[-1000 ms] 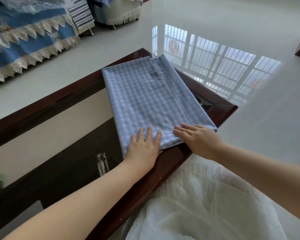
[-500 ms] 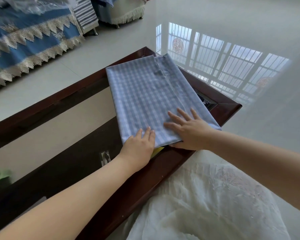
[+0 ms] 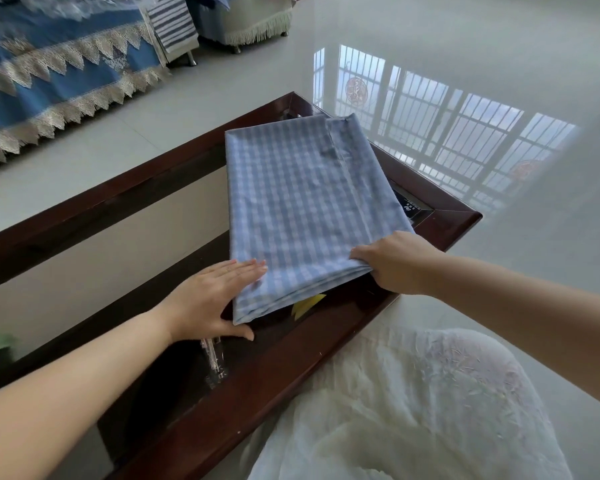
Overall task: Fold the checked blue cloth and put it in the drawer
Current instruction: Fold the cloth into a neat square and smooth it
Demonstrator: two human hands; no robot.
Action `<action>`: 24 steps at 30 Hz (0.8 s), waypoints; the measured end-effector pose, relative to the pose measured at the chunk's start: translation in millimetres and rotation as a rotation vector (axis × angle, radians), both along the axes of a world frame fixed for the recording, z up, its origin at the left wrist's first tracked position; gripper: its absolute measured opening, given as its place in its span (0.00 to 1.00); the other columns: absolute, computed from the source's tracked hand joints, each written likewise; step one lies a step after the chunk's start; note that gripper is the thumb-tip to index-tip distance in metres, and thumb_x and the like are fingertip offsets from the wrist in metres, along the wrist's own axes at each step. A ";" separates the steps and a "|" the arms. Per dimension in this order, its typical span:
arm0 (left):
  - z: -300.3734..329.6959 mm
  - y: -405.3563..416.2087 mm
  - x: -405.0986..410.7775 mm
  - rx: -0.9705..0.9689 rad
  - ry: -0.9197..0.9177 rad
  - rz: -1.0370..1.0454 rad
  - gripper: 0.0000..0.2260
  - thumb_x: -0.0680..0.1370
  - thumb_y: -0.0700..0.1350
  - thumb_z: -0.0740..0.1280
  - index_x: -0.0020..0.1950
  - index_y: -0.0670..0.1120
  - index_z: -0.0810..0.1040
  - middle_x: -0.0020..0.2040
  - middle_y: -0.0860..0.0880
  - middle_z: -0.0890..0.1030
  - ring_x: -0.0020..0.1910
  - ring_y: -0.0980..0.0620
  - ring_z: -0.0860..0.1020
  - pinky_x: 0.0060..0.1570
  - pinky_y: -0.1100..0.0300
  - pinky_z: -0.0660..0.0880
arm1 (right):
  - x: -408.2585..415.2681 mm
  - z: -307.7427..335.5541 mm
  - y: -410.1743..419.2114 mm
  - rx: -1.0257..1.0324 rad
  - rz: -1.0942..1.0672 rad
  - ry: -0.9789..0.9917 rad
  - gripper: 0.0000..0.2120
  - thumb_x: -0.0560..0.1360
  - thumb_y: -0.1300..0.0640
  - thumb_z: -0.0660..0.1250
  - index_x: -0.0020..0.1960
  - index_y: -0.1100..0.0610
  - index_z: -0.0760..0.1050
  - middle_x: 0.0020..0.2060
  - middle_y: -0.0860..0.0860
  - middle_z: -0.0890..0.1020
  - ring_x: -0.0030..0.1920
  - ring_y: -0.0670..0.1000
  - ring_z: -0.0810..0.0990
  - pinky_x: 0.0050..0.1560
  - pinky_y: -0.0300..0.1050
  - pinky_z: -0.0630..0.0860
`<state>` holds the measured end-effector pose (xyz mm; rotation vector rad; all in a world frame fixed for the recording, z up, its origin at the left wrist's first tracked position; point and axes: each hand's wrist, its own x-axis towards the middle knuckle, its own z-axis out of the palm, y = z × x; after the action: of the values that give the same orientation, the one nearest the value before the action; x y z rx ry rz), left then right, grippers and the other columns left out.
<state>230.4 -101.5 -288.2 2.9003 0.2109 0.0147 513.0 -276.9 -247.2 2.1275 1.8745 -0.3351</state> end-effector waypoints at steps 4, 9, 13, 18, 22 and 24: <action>-10.7 13.2 -3.3 0.038 -0.264 -0.008 0.30 0.71 0.32 0.69 0.72 0.44 0.66 0.69 0.49 0.73 0.69 0.59 0.68 0.64 0.56 0.73 | -27.1 19.0 -3.3 -0.085 0.025 0.073 0.13 0.76 0.54 0.56 0.59 0.52 0.72 0.40 0.53 0.78 0.40 0.57 0.75 0.46 0.50 0.78; -18.0 24.2 -4.2 0.082 -0.200 -0.082 0.18 0.78 0.38 0.60 0.69 0.44 0.73 0.69 0.45 0.74 0.70 0.47 0.70 0.67 0.52 0.70 | -17.0 38.6 4.5 -0.265 -0.009 0.242 0.34 0.69 0.25 0.46 0.70 0.38 0.63 0.61 0.44 0.78 0.61 0.51 0.75 0.59 0.48 0.71; -15.6 36.3 -0.6 0.100 -0.149 -0.192 0.18 0.78 0.41 0.60 0.68 0.44 0.74 0.68 0.46 0.74 0.70 0.46 0.70 0.69 0.53 0.67 | 13.7 -2.7 15.2 -0.008 0.288 0.115 0.28 0.76 0.36 0.39 0.76 0.39 0.47 0.76 0.41 0.52 0.77 0.45 0.47 0.76 0.52 0.47; -0.8 33.6 15.9 -0.144 -0.205 0.317 0.09 0.75 0.41 0.66 0.53 0.44 0.83 0.45 0.48 0.83 0.46 0.45 0.83 0.47 0.55 0.77 | 32.3 -28.3 -13.6 0.094 0.081 0.424 0.28 0.77 0.42 0.44 0.74 0.48 0.63 0.72 0.40 0.61 0.72 0.38 0.54 0.76 0.41 0.49; 9.3 39.7 49.5 -0.301 -0.378 0.553 0.20 0.76 0.57 0.59 0.49 0.43 0.82 0.45 0.38 0.84 0.45 0.42 0.82 0.44 0.52 0.76 | 47.0 -16.8 -22.9 0.129 -0.340 0.726 0.21 0.79 0.37 0.48 0.59 0.46 0.73 0.58 0.47 0.77 0.61 0.49 0.73 0.68 0.51 0.65; 10.8 45.7 65.8 -0.430 -0.316 0.736 0.20 0.79 0.58 0.61 0.56 0.42 0.80 0.52 0.40 0.82 0.52 0.43 0.80 0.48 0.54 0.72 | 55.3 -11.5 -13.5 0.096 -0.591 0.910 0.25 0.77 0.35 0.52 0.70 0.45 0.65 0.69 0.49 0.70 0.70 0.53 0.67 0.73 0.52 0.59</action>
<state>296.2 -55.7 -277.4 2.2062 1.0521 0.4791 568.3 -290.3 -258.6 2.8413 1.5339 -1.5838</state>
